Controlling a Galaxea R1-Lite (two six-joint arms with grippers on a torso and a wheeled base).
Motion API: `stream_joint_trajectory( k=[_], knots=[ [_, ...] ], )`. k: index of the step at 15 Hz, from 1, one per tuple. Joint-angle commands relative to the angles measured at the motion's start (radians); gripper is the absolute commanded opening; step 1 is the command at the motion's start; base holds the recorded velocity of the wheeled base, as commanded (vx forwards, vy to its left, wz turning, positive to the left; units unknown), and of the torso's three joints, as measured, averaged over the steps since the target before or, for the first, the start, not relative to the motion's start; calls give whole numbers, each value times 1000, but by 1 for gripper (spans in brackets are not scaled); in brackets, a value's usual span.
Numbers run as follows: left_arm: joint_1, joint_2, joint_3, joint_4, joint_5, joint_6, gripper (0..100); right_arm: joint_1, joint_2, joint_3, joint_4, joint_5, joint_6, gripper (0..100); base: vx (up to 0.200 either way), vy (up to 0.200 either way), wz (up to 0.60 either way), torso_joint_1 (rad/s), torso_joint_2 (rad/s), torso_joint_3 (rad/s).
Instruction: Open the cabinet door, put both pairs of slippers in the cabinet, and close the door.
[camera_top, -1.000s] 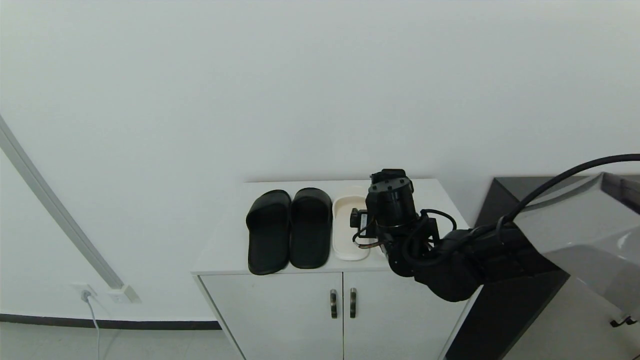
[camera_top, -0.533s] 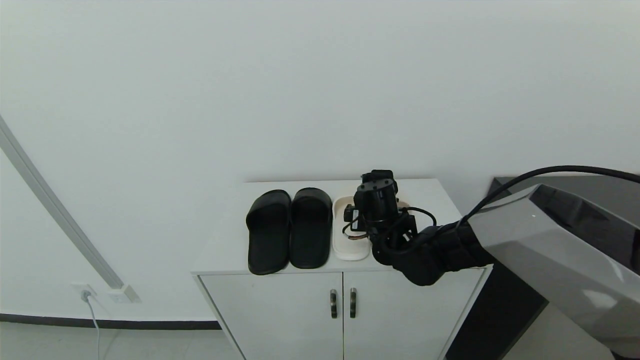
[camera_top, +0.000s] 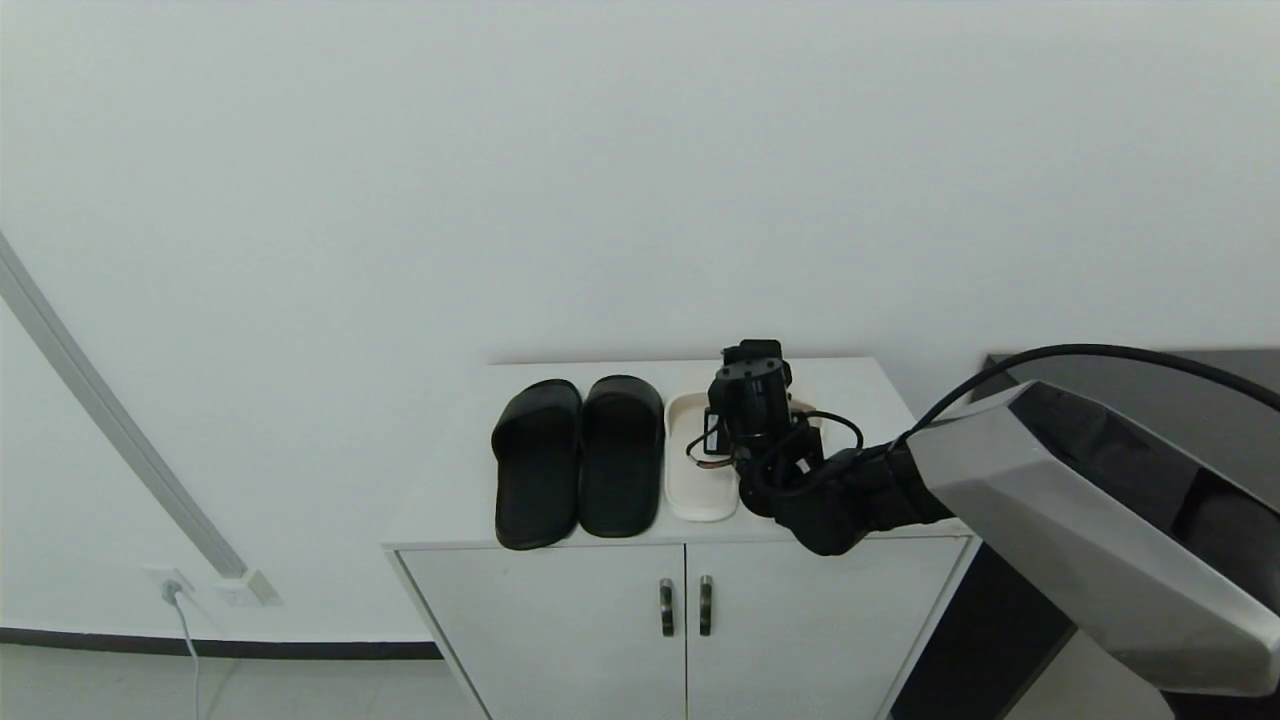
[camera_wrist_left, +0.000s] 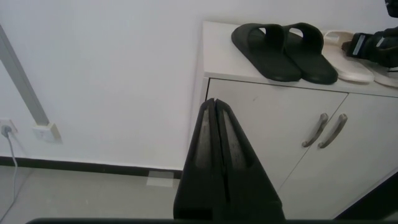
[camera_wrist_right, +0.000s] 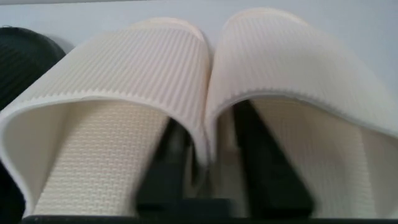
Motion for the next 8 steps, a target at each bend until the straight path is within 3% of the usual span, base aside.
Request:
stream_joint_trajectory(
  k=[1,5,8],
  knots=[
    [0,1,0,0,1,0,0,0,0,-4,0,0,-4,0,0,0,0,0,0,0],
    [0,1,0,0,1,0,0,2,-49,39,-2,0,-6,0,0,0,0,0,0,0],
    [0,1,0,0,1,0,0,2,-170,159,-6,8,-22,0,0,0,0,0,0,0]
  ],
)
